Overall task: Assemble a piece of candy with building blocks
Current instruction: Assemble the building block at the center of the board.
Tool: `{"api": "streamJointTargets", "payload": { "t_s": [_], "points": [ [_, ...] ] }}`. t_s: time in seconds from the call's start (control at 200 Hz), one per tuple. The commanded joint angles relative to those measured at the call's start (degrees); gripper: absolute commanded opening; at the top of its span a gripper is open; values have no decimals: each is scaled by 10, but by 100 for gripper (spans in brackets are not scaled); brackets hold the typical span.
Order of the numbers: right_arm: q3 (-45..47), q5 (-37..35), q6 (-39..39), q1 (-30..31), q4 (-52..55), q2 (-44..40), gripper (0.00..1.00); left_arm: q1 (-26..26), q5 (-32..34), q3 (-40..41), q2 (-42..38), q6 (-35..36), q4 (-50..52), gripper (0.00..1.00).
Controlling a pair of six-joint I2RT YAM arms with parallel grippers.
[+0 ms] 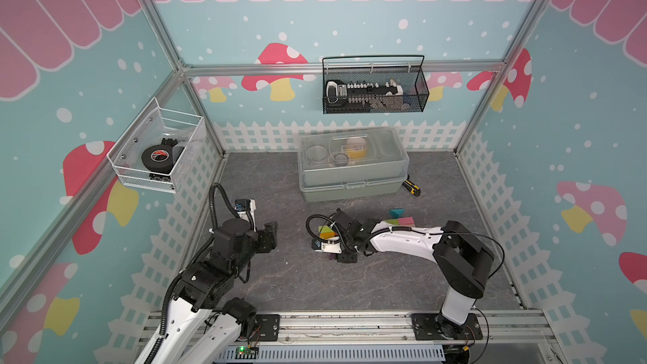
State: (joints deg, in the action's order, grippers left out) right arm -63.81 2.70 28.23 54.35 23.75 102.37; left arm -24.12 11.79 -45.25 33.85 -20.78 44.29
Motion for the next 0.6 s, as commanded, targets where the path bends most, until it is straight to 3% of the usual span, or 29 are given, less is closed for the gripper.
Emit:
{"api": "streamJointTargets", "payload": {
  "t_s": [0.0, 0.595],
  "points": [
    [5, 13, 2, -1, -3, -6, 43, 3, -2, 4, -4, 4, 0, 73],
    [-7, 39, 8, -2, 4, 4, 44, 4, -3, 4, -3, 3, 0, 73]
  ]
}}
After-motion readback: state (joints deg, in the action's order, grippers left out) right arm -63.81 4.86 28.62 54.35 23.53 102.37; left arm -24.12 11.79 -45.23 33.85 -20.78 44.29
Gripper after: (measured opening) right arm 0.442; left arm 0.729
